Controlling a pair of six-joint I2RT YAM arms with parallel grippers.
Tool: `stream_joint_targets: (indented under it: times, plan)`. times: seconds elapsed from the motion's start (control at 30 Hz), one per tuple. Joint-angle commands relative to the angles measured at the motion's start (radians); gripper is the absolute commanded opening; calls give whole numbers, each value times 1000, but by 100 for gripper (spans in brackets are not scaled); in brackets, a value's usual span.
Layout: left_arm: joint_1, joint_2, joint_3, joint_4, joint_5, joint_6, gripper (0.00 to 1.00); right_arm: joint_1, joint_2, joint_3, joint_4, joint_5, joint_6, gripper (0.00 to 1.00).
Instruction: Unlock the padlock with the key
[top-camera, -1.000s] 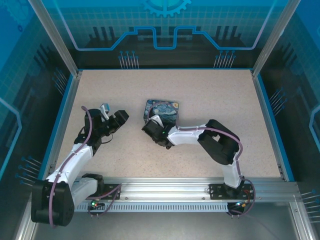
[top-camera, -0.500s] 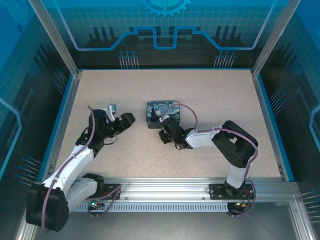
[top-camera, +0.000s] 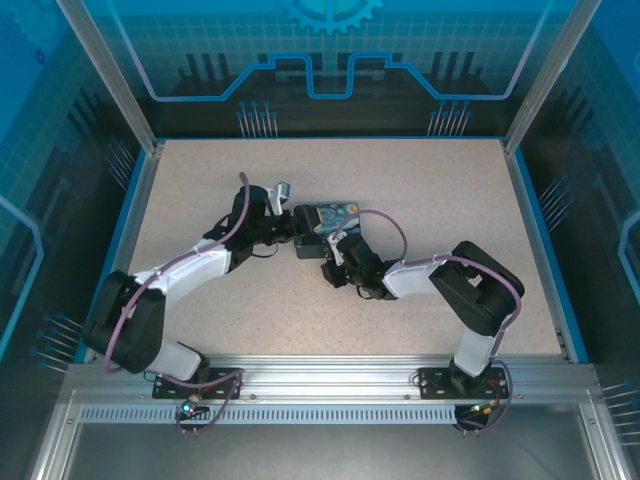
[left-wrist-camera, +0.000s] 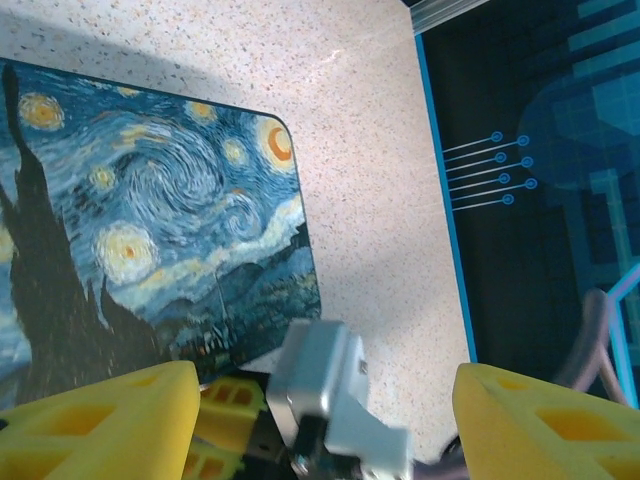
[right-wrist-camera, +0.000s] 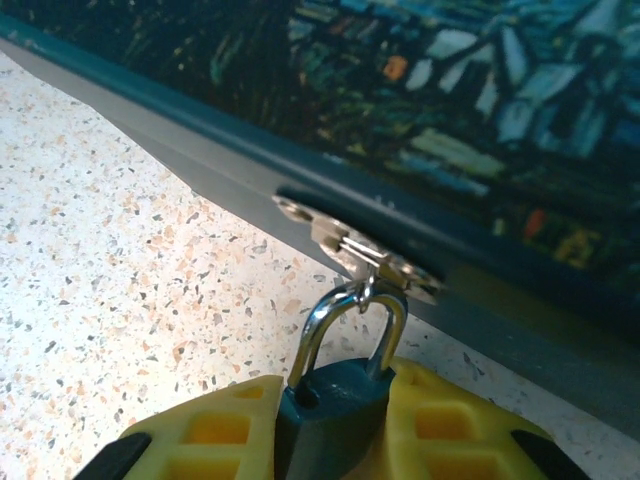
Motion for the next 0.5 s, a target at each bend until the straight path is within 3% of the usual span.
stream_joint_targets:
  times: [0.0,0.17,0.47]
  plan:
    - [-7,73,51,45,42,31,68,-23,-24,-35,16,-45,-8,6]
    - [-7,156,62,61,65,26,68,-43,-35,-54,37,-83,-7,6]
    - [-8,152,-41,58,20,39,68,-109,-52,-127,154,-219,34,6]
